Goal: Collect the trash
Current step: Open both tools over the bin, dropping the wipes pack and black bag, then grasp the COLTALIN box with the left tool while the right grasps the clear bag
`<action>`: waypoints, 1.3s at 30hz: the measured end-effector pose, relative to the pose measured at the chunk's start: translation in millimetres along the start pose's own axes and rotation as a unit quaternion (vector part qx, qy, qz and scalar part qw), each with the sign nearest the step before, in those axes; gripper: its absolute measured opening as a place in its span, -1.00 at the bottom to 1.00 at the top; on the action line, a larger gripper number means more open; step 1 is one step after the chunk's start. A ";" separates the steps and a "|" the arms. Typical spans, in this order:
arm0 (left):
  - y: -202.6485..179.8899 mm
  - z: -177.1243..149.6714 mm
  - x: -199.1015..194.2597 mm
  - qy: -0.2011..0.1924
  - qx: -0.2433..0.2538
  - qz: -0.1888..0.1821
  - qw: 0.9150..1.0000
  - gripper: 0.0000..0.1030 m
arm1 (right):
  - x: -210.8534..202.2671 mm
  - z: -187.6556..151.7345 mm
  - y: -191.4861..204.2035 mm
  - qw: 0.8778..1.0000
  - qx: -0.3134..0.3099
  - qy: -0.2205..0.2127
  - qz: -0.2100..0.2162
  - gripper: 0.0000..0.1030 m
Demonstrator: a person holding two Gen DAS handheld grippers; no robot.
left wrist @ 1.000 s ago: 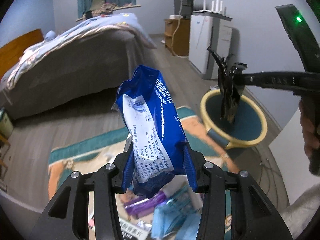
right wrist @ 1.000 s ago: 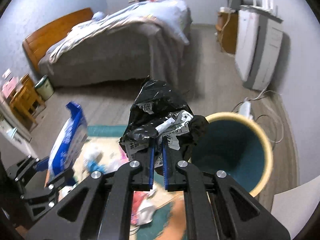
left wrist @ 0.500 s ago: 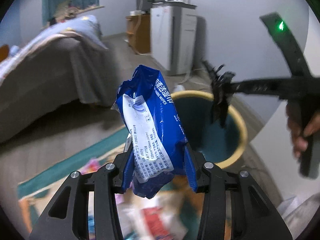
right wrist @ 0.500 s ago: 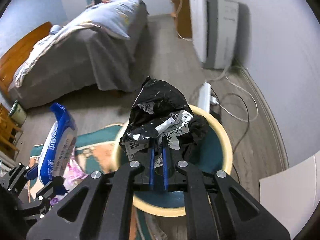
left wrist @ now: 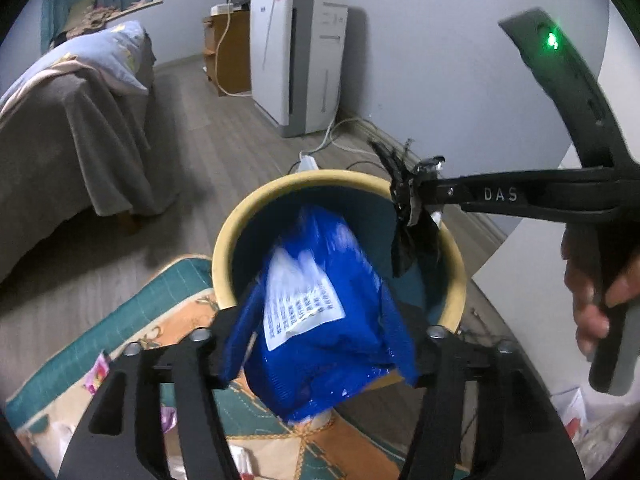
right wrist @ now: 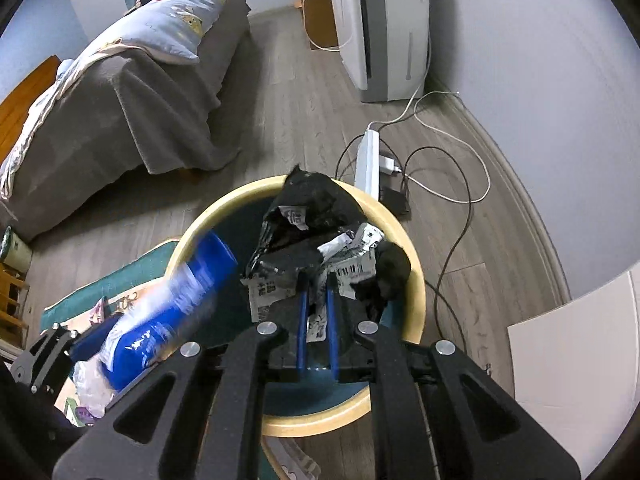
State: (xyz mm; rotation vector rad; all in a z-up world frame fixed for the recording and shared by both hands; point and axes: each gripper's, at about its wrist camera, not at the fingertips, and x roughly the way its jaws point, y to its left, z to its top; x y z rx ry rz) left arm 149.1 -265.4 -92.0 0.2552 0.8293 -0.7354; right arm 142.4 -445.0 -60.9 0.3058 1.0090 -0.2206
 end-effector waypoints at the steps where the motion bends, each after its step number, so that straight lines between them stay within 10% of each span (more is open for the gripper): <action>1: 1.9 -0.3 -4.2 -0.004 -0.002 0.002 1.000 0.39 | 0.0 -0.3 -2.1 1.000 0.007 0.001 0.000 -0.78; 6: 11.6 -6.7 -29.5 -0.021 -0.007 0.027 0.999 0.75 | -3.6 -0.9 -3.7 1.000 0.016 -0.005 0.004 -0.22; 17: 45.9 -32.2 -102.5 -0.042 -0.024 0.121 0.992 0.87 | -26.5 0.4 25.5 0.999 0.006 -0.035 0.013 0.85; 39: 156.9 -172.5 -209.3 0.008 -0.225 0.287 0.931 0.89 | -58.6 -45.8 203.4 0.986 -0.149 -0.043 0.065 0.89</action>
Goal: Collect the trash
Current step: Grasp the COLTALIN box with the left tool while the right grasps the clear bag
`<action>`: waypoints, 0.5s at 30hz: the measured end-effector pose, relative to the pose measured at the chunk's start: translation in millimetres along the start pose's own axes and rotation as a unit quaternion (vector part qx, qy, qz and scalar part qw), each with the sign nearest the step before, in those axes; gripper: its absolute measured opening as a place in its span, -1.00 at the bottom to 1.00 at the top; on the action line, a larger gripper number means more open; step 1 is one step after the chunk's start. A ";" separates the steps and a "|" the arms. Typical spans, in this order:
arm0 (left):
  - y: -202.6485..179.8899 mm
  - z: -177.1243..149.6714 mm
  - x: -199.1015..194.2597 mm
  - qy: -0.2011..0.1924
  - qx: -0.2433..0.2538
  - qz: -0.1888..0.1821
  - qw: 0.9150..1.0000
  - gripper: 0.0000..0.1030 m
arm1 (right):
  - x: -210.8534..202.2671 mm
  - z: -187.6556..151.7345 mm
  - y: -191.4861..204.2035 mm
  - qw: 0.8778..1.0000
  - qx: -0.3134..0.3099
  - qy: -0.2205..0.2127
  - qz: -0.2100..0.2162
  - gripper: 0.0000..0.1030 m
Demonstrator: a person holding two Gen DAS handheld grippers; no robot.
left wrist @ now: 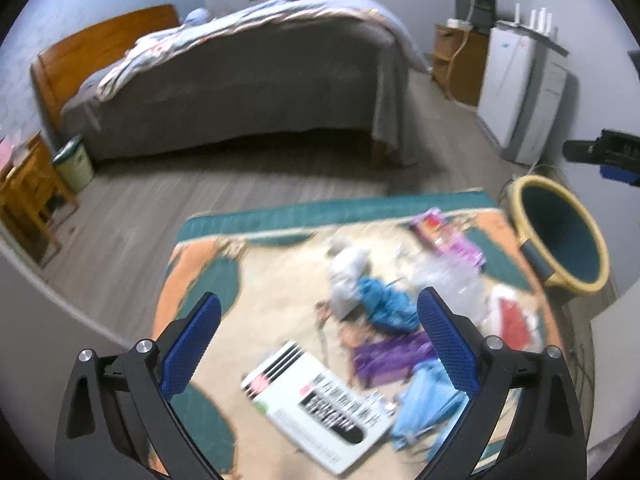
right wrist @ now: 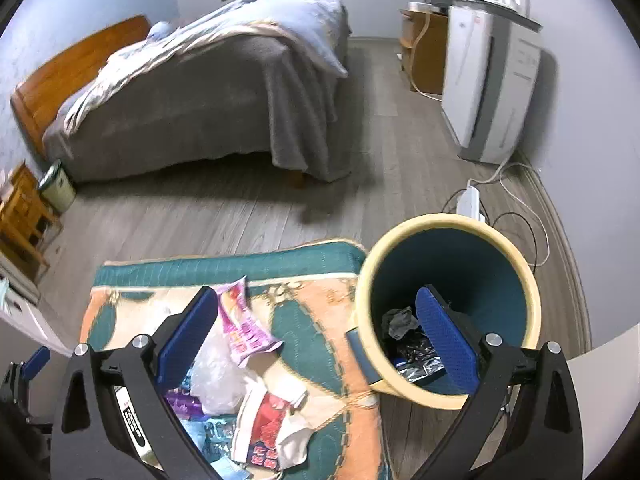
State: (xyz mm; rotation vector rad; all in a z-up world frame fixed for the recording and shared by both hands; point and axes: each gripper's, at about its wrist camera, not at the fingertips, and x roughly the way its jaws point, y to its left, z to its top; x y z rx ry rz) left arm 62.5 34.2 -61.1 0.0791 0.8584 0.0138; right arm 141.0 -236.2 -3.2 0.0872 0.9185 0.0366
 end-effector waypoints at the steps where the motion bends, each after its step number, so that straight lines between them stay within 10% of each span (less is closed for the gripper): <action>1: 4.2 -3.8 1.4 0.005 0.000 0.005 1.000 0.89 | 0.6 -2.8 5.1 1.000 -0.001 0.002 0.001 0.89; 15: 33.4 -51.0 56.9 0.109 -0.079 0.014 0.991 0.89 | 32.5 -33.3 64.3 0.996 -0.075 0.051 -0.016 0.89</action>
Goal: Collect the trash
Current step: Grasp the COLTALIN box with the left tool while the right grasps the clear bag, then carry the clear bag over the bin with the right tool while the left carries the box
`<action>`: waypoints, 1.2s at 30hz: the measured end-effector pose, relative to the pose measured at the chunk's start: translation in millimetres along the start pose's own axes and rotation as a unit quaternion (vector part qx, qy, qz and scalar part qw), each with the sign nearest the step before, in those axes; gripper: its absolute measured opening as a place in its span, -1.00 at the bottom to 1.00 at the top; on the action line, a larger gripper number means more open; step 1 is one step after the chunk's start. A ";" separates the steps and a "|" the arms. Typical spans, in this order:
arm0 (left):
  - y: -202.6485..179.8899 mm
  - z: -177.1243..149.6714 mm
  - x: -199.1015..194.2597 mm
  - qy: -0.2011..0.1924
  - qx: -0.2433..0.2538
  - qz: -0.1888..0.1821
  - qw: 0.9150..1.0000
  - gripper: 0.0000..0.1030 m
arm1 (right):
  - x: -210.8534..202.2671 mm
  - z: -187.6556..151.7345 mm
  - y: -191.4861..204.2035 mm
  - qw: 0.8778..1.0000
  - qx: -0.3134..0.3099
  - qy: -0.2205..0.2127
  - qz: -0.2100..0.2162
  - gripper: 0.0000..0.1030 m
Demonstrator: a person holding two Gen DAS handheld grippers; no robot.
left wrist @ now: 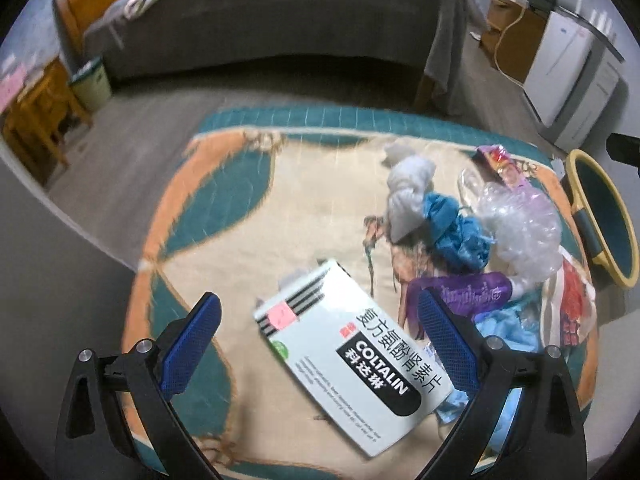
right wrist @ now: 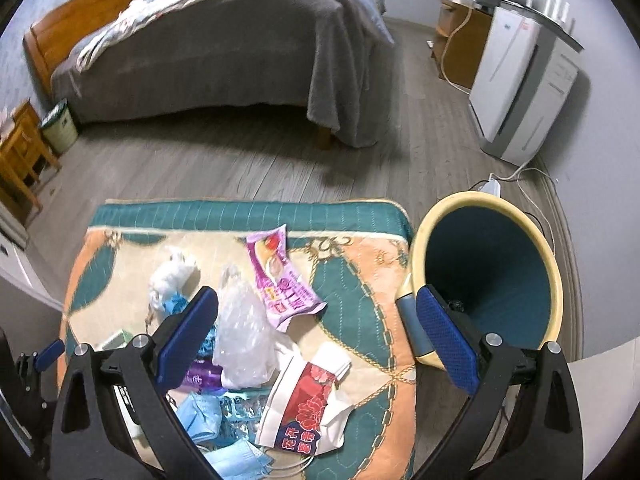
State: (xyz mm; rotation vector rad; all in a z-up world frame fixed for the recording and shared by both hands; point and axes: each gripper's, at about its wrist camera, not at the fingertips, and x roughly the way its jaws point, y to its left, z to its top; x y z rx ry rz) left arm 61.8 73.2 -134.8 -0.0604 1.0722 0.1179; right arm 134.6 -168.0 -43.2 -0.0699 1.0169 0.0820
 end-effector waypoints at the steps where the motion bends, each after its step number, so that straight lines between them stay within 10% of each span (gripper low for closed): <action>1: -1.4 -2.3 4.7 0.006 -0.001 0.001 1.000 0.89 | 2.2 0.1 2.2 1.000 -0.004 0.001 -0.003 0.89; 14: -5.5 -21.9 44.8 0.099 -0.035 -0.019 0.994 0.89 | 50.3 -8.0 28.4 0.997 -0.028 0.070 0.008 0.86; 19: 1.9 -21.2 49.8 0.105 -0.034 -0.013 0.994 0.64 | 75.1 -20.0 47.5 0.988 -0.041 0.142 0.052 0.31; 22: 4.2 -20.8 49.8 0.105 -0.029 -0.016 0.994 0.57 | 80.8 -24.0 53.9 0.984 -0.049 0.162 0.062 -0.43; 27: 1.5 -10.3 43.4 0.079 -0.006 -0.012 0.997 0.53 | 67.1 -18.3 58.8 0.986 -0.052 0.139 0.077 -0.79; 36: 0.8 28.2 -7.4 -0.030 0.016 -0.014 0.999 0.53 | 19.5 5.6 51.4 0.994 -0.033 0.051 0.093 -0.81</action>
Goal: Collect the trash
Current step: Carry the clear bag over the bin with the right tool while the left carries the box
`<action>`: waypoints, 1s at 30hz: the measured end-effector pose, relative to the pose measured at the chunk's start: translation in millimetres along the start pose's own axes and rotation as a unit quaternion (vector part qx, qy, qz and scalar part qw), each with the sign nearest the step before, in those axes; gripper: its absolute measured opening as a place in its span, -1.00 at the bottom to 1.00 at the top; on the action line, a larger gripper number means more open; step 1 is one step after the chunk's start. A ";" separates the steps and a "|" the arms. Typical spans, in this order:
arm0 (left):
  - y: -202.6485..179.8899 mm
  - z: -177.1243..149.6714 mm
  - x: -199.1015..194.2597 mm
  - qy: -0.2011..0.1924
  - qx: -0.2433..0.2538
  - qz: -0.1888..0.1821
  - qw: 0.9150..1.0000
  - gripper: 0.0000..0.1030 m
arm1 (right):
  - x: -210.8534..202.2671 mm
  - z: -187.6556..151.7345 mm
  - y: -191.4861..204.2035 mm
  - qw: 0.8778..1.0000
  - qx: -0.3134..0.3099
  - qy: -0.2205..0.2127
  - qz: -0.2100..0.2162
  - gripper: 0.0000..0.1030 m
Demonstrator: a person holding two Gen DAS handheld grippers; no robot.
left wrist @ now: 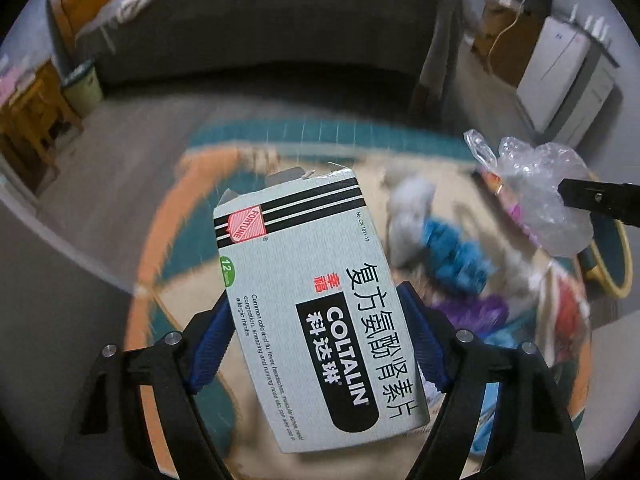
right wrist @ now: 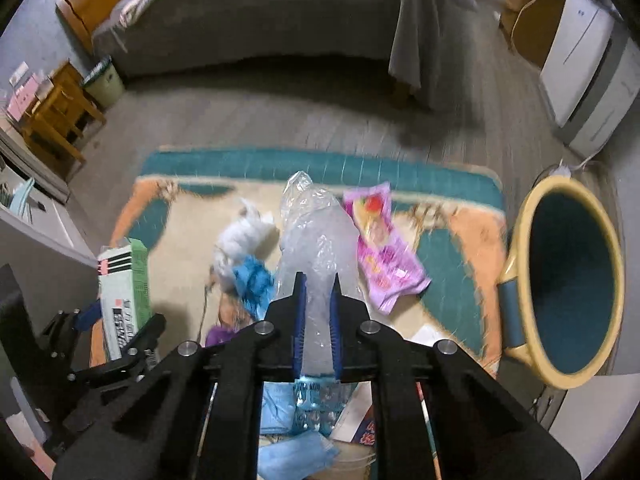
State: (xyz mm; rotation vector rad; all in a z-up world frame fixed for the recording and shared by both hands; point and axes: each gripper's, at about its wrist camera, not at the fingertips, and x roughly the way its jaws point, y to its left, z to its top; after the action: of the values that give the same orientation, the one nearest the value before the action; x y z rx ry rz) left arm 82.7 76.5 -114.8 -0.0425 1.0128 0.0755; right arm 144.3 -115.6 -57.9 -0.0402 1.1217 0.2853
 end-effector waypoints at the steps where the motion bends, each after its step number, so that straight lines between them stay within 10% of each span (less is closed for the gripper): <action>1: -0.3 3.5 -5.4 -0.012 0.007 0.001 1.000 0.53 | -7.8 2.8 -2.2 1.000 0.003 -0.016 -0.004 -0.81; 18: -46.8 38.3 -70.7 -0.172 0.133 -0.006 0.976 0.53 | -69.8 23.7 -49.4 0.989 0.051 -0.140 -0.019 -0.81; 30: -72.8 35.8 -75.8 -0.178 0.143 -0.034 0.973 0.53 | -81.0 16.4 -78.5 0.987 0.058 -0.151 -0.022 -0.81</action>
State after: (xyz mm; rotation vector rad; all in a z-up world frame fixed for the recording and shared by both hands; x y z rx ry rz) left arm 79.1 3.1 -31.4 0.1950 0.6544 -0.1225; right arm 145.5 -205.0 12.8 0.0797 0.8326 0.1794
